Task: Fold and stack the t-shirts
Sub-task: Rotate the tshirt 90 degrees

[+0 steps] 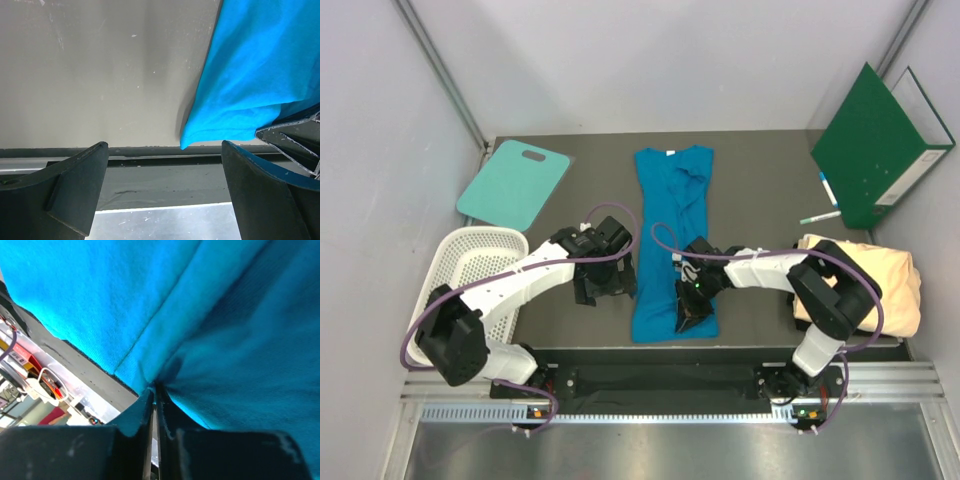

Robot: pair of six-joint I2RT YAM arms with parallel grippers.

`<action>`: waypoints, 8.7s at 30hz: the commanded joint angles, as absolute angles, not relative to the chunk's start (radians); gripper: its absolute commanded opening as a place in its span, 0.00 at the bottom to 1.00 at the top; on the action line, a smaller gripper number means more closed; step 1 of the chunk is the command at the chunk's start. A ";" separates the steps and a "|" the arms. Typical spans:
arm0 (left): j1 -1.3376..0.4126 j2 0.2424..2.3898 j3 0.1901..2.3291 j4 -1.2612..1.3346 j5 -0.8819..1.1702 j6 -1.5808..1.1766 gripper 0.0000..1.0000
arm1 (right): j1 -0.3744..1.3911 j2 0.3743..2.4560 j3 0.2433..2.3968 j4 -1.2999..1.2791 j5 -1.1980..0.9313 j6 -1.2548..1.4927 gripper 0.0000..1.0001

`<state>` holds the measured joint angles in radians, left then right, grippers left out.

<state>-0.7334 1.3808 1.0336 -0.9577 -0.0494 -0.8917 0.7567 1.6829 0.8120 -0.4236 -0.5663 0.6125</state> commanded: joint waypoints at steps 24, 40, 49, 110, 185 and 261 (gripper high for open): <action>-0.664 1.651 1.299 -0.903 -0.084 -0.643 0.99 | 0.508 1.564 1.465 -0.845 -0.089 0.362 1.00; -0.591 2.089 1.760 -0.996 -0.058 -0.305 0.99 | 0.316 2.189 1.963 -0.497 -0.348 0.478 0.43; -0.385 2.076 1.695 -0.957 0.098 -0.347 0.99 | 0.318 2.309 2.124 -0.485 -0.359 0.515 0.53; -0.229 2.197 1.744 -0.963 0.259 -0.302 0.99 | 0.314 2.137 1.723 -0.669 -0.233 0.534 0.19; -0.236 2.014 1.457 -0.856 0.403 -0.428 0.99 | 0.245 2.297 2.046 -0.580 0.255 0.388 0.05; -0.247 2.112 1.548 -0.917 0.399 -0.353 0.99 | 0.311 2.191 1.939 -0.506 0.196 0.282 0.00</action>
